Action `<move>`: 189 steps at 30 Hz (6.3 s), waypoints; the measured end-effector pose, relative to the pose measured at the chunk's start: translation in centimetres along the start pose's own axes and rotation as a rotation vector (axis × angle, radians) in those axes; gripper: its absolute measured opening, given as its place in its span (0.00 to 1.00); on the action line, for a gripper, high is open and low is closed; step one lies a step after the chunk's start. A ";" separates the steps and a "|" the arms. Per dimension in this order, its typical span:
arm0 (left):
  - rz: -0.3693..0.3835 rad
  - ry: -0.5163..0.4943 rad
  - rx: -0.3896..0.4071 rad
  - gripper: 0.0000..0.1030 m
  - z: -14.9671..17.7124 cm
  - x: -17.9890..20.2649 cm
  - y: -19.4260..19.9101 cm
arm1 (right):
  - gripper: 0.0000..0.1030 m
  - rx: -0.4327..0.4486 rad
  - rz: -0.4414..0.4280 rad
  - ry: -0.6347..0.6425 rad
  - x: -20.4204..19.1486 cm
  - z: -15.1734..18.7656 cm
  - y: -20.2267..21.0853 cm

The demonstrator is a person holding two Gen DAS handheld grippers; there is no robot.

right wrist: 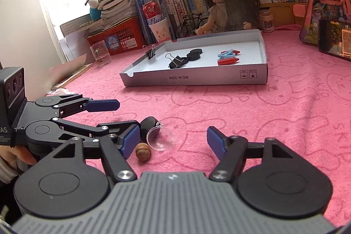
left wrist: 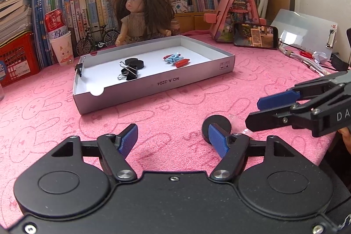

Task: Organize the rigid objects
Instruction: 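Close the right gripper on the clear dome while the left gripper closes on the black puck, then carry the black puck and clear dome into the tray, then lower the clear dome into the tray and open the right gripper while the left lowers the puck, then open the left gripper to drop the black puck into the tray, then move the left tool to a brown nut while the right tool approaches another brown nut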

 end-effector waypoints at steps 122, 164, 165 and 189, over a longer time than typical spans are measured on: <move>-0.123 0.291 -0.062 0.29 -7.7 -6.1 -12.3 | 0.29 0.064 0.361 0.012 5.6 -9.7 -10.6; -0.092 0.222 0.027 0.53 -8.6 -4.8 -8.6 | 0.67 0.086 0.342 0.040 5.7 -9.6 -8.1; -0.086 0.214 0.031 0.54 -8.4 -4.5 -8.1 | 0.68 0.088 0.334 0.042 5.5 -9.5 -7.8; 0.013 0.147 0.010 0.55 -2.3 -1.5 -0.8 | 0.76 0.096 0.242 0.067 1.4 -3.3 -1.7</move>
Point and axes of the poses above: each gripper's, at about its wrist camera, not at the fingertips, and y roughly against the way its jaws point, x to its right, z to its underside, the point moved 2 cm from there along -y, roughly the way its jaws point, and after that the axes turned 5 degrees about -z, right-handed, at the moved point
